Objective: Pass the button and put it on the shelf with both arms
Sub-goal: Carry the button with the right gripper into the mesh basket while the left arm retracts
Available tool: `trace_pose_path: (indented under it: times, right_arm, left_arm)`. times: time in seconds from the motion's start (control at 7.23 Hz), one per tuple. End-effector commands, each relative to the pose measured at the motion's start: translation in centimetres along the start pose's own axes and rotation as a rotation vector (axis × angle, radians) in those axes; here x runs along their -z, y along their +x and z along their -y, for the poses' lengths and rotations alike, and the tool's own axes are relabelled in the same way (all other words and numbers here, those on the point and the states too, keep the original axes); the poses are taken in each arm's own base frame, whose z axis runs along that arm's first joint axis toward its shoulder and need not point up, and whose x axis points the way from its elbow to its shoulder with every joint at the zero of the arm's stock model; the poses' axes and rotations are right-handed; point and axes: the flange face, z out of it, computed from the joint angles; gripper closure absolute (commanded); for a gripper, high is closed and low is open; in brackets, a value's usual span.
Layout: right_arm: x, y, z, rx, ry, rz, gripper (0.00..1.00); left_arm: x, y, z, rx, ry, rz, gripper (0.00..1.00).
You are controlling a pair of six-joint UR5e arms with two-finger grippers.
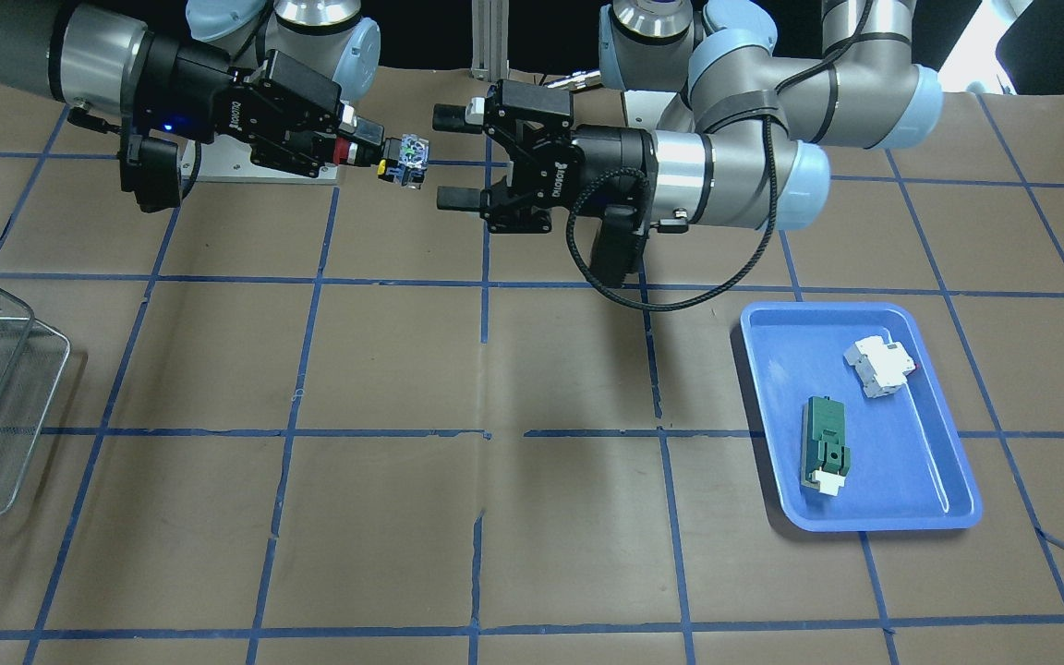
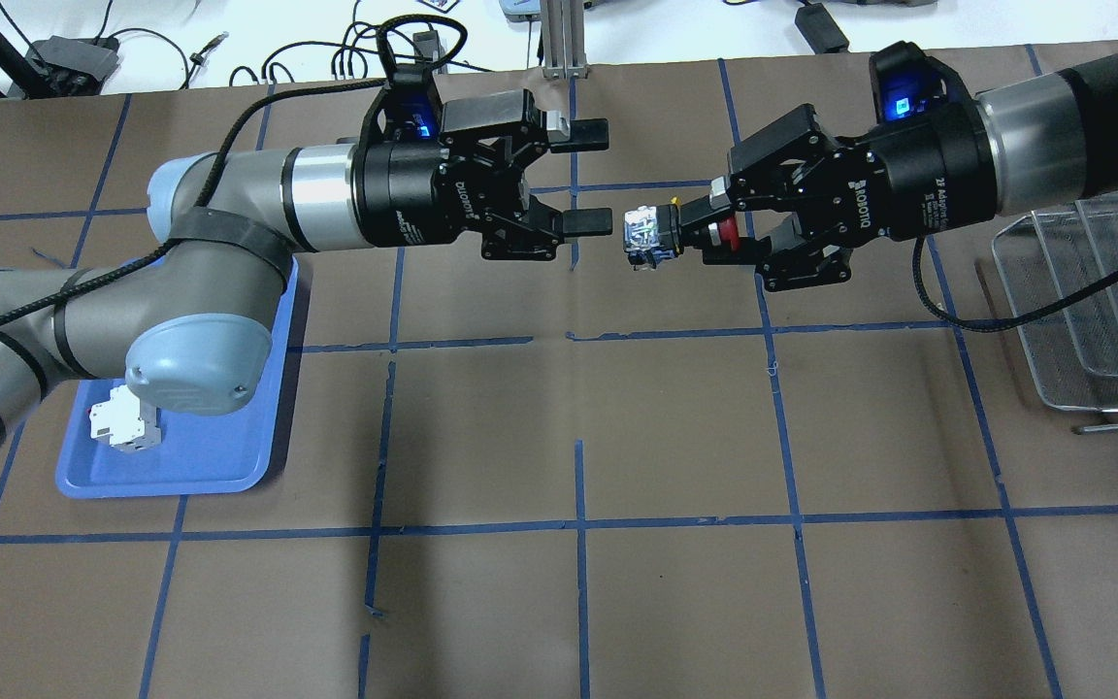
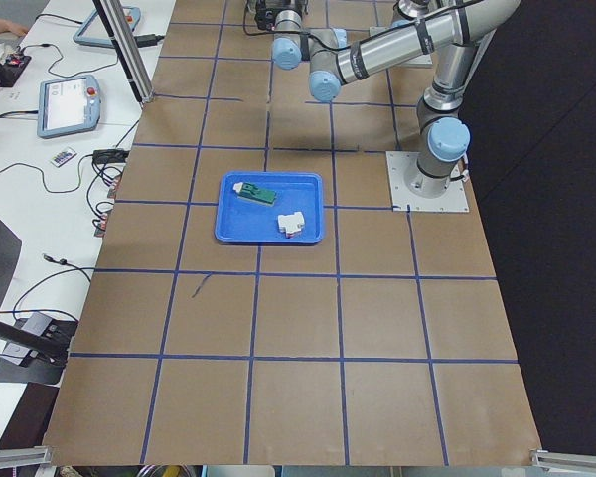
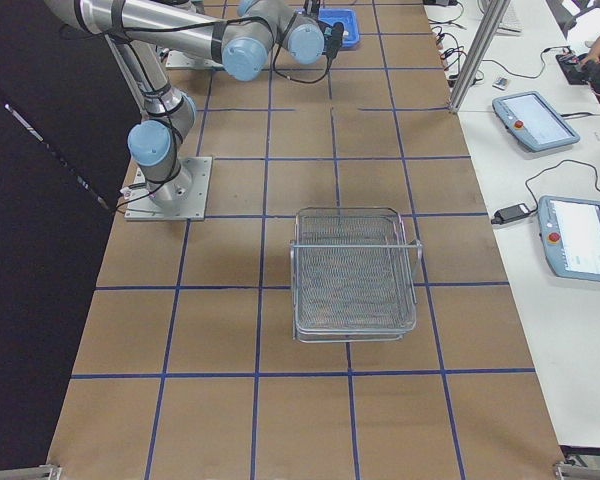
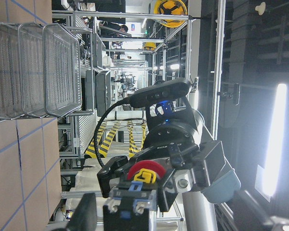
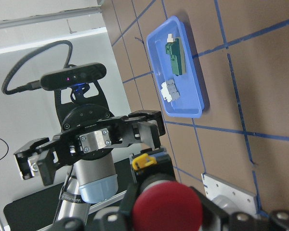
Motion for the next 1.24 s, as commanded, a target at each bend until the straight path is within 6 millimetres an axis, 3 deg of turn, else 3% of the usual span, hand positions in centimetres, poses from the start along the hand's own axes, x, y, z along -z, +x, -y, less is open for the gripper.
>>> trace_pose_path:
  times: [0.0, 0.28, 0.55, 0.69, 0.83, 0.97, 1.11]
  right_arm:
    - [6.0, -1.7, 0.3, 0.051, 0.063, -0.244, 0.72]
    - [10.3, -1.4, 1.7, 0.166, 0.195, -0.634, 0.71]
    - [13.3, 0.0, 2.7, 0.219, 0.257, -0.962, 0.72]
    - [15.3, 0.8, 3.5, 0.218, 0.297, -1.108, 0.72]
    - [16.6, 3.4, 5.5, 0.180, 0.285, -1.122, 0.74]
    - [20.4, 6.3, 8.1, 0.213, 0.326, -1.153, 0.74]
    - [23.6, 11.3, 10.8, 0.252, 0.268, -1.150, 0.74]
  left_arm:
    - [5.8, 1.0, 3.8, 0.019, 0.124, 0.247, 0.00]
    - [8.9, -0.4, 5.1, 0.012, 0.190, 0.657, 0.00]
    - [11.7, 2.3, 5.0, 0.044, 0.208, 1.110, 0.00]
    - [13.3, 5.1, 4.7, 0.061, 0.211, 1.298, 0.00]
    - [14.3, 8.2, 3.8, 0.096, 0.192, 1.437, 0.00]
    - [13.8, 10.3, 3.4, 0.164, 0.224, 1.487, 0.00]
    - [11.7, 10.0, 3.3, 0.172, 0.229, 1.550, 0.00]
